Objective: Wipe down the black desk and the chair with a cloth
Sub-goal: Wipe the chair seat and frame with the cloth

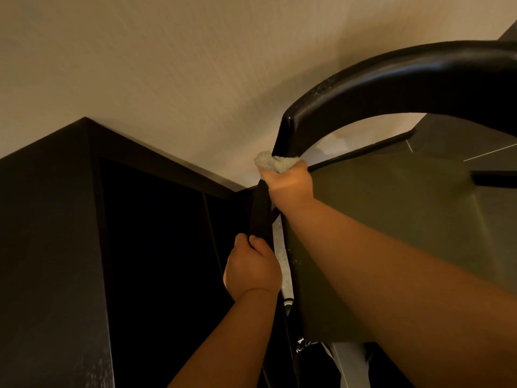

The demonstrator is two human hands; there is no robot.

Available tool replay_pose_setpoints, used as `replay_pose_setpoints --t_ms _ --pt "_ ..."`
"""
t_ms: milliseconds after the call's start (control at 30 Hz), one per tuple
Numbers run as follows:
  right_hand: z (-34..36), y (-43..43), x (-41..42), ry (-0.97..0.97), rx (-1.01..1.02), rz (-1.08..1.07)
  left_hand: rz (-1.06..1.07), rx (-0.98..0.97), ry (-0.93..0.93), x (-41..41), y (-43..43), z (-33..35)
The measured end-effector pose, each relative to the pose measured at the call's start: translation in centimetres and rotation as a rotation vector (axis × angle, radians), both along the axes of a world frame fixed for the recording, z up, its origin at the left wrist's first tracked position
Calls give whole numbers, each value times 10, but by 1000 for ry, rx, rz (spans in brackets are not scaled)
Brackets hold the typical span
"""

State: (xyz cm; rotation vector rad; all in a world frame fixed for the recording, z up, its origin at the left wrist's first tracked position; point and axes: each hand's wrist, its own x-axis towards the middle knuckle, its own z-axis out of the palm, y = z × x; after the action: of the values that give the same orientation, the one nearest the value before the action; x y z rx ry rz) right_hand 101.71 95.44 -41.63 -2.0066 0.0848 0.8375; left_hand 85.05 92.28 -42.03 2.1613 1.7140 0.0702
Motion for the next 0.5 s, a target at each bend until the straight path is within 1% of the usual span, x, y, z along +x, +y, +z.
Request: replay_pose_setpoints --t_ms 67,100,133,167,200,267,367,433,500 --pt "-3 4 4 235 255 -245 -2 3 2 0 0 1" --pt "2 0 9 108 195 -117 0 3 3 1 0 2" --pt "12 -4 16 -35 51 74 4 1 3 1 0 2" --pt "16 -4 19 -30 9 117 7 -3 6 1 0 3" --pt "19 -6 22 15 25 35 9 -6 11 1 0 2" --pt "26 -7 26 32 109 -85 13 -18 22 2 1 3" --pt "28 0 13 -18 220 -205 16 -18 33 2 1 4" --pt "26 1 3 34 321 -209 17 -23 23 2 0 4" --pt "26 -4 -4 86 286 -113 19 -30 13 3 0 4"
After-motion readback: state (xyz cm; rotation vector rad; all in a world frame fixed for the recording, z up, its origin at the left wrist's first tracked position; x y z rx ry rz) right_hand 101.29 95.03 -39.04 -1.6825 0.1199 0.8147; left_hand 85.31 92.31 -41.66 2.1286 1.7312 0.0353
